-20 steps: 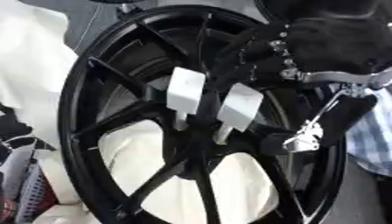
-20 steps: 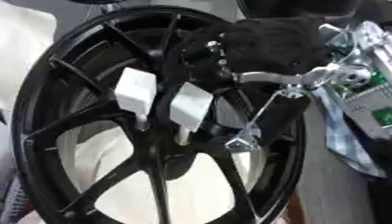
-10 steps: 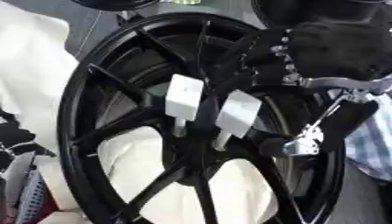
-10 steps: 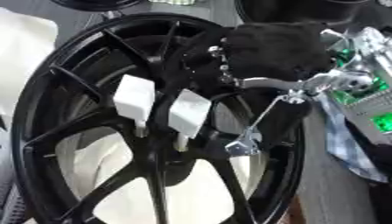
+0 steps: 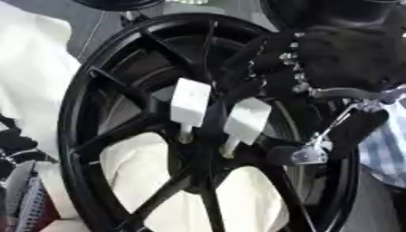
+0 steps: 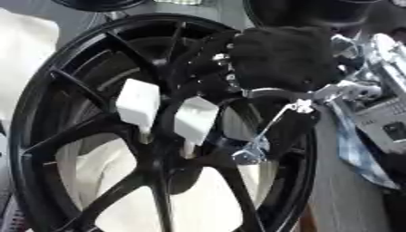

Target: Pull the pin out of the wheel hub.

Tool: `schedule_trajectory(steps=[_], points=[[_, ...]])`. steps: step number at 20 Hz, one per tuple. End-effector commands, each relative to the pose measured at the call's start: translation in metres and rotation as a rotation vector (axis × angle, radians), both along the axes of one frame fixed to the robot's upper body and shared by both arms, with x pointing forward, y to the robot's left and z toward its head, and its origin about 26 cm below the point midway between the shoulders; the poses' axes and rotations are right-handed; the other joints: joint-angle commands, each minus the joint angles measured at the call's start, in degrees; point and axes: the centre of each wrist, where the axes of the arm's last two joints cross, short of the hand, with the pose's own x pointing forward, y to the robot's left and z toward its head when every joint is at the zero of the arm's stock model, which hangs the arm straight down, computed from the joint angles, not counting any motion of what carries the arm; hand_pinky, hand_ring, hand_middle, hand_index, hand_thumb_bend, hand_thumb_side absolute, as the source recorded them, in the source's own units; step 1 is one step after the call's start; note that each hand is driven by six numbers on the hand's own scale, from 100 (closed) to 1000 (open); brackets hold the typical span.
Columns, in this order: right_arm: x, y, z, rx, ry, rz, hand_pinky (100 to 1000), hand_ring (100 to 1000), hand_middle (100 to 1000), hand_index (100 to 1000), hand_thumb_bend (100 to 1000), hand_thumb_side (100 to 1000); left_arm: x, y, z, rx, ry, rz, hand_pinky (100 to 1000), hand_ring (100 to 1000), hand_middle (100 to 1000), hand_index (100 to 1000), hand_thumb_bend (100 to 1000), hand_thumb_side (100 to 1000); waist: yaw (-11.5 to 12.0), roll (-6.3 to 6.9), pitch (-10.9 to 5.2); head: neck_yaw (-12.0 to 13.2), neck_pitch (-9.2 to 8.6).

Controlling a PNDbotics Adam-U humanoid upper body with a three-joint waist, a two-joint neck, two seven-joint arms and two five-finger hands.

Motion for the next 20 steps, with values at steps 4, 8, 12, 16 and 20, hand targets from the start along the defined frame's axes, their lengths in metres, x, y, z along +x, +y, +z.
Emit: schedule_trajectory(steps=[4, 8, 12, 16, 20], points=[[-0.0041, -0.0024, 0.0055, -0.183, -0.083, 0.031, 901, 922, 848, 872, 339, 639, -0.0018, -0.0028, 0.0058, 0.009, -0.019, -0.014, 666, 667, 573, 720, 100, 857, 0.2, 0.23, -0.74, -0.4, -0.94], [-0.004, -0.0023, 0.0052, -0.173, -0.085, 0.03, 898, 917, 844, 867, 315, 617, -0.0018, -0.0034, 0.0057, 0.011, -0.018, -0.016, 667, 667, 574, 721, 100, 861, 0.3, 0.18, -0.42, -0.5, -1.32], [-0.0042, -0.0023, 0.0063, -0.16, -0.088, 0.031, 895, 912, 840, 862, 278, 593, -0.002, -0.0042, 0.0052, 0.013, -0.014, -0.018, 668, 667, 574, 721, 100, 866, 0.4, 0.18, -0.1, -0.5, -1.49], [-0.0045, -0.0039, 0.0077, -0.158, -0.095, 0.022, 893, 911, 838, 861, 272, 594, -0.0021, -0.0051, 0.0048, 0.014, -0.011, -0.022, 669, 667, 575, 721, 100, 867, 0.4, 0.25, 0.01, -0.8, -1.59], [-0.0047, -0.0053, 0.0084, -0.154, -0.098, 0.009, 891, 909, 837, 858, 270, 597, -0.0022, -0.0062, 0.0044, 0.012, -0.008, -0.027, 669, 667, 575, 722, 100, 870, 0.3, 0.33, 0.11, -1.0, -1.8]])
